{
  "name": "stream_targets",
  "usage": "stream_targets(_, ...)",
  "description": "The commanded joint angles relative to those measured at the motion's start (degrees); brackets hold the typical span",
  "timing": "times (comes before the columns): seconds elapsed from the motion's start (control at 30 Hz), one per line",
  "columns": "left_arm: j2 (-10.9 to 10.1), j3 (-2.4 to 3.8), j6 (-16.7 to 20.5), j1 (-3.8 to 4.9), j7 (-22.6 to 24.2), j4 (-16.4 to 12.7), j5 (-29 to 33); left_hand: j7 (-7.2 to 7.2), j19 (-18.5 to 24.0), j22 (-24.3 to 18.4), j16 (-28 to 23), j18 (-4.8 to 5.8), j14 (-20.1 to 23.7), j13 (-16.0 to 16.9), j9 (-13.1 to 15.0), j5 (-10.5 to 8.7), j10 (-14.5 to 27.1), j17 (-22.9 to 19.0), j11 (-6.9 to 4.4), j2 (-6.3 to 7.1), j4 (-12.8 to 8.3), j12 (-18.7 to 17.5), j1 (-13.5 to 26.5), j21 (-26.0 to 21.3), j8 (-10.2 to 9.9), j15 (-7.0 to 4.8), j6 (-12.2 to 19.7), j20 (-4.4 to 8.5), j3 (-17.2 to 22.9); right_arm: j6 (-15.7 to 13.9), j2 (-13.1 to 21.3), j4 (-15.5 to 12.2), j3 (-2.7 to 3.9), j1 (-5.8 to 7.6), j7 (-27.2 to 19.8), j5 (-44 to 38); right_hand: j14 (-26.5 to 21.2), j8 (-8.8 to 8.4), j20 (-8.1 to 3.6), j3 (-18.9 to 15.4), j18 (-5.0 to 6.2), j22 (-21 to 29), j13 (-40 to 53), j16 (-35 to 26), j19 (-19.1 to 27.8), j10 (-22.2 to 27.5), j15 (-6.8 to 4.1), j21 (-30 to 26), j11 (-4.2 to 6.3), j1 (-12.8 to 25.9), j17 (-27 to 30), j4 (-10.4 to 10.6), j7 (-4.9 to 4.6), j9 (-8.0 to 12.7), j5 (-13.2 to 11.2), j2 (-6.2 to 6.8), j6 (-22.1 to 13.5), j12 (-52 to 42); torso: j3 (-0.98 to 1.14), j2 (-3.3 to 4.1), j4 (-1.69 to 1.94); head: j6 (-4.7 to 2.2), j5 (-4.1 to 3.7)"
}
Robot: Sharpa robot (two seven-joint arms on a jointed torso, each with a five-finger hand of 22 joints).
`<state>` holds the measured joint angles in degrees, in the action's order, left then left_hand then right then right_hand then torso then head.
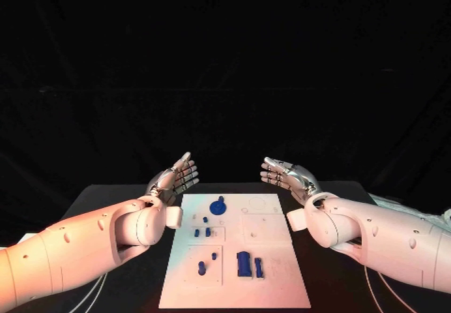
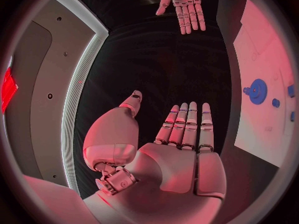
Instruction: Assemble the parts on the task board
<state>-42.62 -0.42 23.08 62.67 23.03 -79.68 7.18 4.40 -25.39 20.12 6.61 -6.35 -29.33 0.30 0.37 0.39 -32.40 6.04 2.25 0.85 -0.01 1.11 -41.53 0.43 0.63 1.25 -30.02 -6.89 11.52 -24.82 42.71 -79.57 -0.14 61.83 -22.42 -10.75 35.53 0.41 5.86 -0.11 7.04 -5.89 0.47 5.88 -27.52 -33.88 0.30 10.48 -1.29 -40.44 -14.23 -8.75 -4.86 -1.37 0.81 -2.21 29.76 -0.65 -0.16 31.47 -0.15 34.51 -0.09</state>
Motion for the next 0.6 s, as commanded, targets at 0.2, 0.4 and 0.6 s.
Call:
stream_targets(0.2, -1.5, 0.3, 17.0, -1.82, 5.6, -7.5, -5.9, -4.4, 11.1, -8.8, -6.6, 6.35, 12.8, -0.3, -0.4, -0.39, 14.1, -6.0, -2.25, -0.85, 0.0, -1.1, 18.1, -0.4, -0.6, -1.25, 13.1, 6.89, -5.0, -16.1, 1.5, -7.9, 0.1, -1.28, -6.3, 9.0, -15.3, -0.41, -5.86, 0.1, -2.74, 5.9, -0.5, -5.9, 11.9, 14.7, -0.3, -4.5, 1.29, 17.5, 6.1, 3.8, 4.86, 1.4, -0.8, 2.21, -12.8, 0.6, 0.16, -0.29, 0.15, -0.14, 0.09)
stream_targets(0.4, -2.0, 0.41, 20.8, -2.47, 6.7, -10.1, -7.1, -4.4, 14.2, -11.3, -6.6, 6.35, 16.5, -0.3, -0.4, -0.39, 18.2, -6.0, -2.25, -0.85, 0.0, -1.1, 23.4, -0.4, -0.6, -1.25, 16.9, 6.89, -6.5, -19.2, 2.0, -10.3, 0.14, -1.66, -7.4, 10.7, -19.7, -0.41, -5.86, 0.1, -7.04, 5.9, -0.5, -5.9, 15.3, 18.8, -0.3, -5.8, 1.29, 22.5, 7.9, 8.7, 4.86, 1.4, -0.8, 2.21, -16.5, 0.6, 0.16, -0.29, 0.15, -0.14, 0.09)
stream_targets(0.6, -2.1, 0.42, 21.0, -2.51, 6.8, -10.3, -7.2, -4.4, 16.8, -13.3, -6.6, 6.35, 19.4, -0.3, -0.4, -0.39, 21.5, -6.0, -2.25, -0.85, 0.0, -1.1, 27.5, -0.4, -0.6, -1.25, 19.9, 6.89, -11.5, -19.3, 2.0, -10.4, 0.14, -1.67, -7.4, 10.7, -23.4, -0.41, -5.86, 0.1, -7.04, 5.9, -0.5, -5.9, 18.1, 22.3, -0.3, -10.5, 1.29, 26.6, 9.4, 8.7, 4.86, 1.4, -0.8, 2.21, -19.6, 0.6, 0.16, -0.29, 0.15, -0.14, 0.09)
